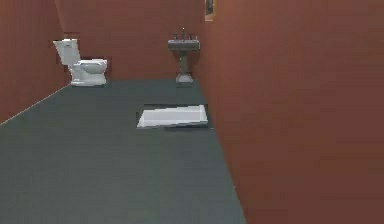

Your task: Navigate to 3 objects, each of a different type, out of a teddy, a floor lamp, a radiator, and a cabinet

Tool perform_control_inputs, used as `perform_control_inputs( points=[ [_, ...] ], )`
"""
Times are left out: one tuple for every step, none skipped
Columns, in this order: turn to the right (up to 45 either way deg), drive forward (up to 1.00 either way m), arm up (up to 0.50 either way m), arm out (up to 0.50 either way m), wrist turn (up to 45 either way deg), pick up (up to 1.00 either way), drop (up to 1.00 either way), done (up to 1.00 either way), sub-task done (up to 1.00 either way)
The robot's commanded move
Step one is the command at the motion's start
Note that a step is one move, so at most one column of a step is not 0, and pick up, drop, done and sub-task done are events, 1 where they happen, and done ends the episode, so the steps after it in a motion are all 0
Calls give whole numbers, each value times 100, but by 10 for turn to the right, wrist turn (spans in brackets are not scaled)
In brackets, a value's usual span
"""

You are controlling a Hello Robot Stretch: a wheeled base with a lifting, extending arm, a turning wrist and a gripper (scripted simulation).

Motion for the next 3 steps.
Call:
perform_control_inputs(
  points=[
    [0,100,0,0,0,0,0,0,0],
    [0,60,0,0,0,0,0,0,0],
    [90,0,0,0,0,0,0,0,0]
  ],
)
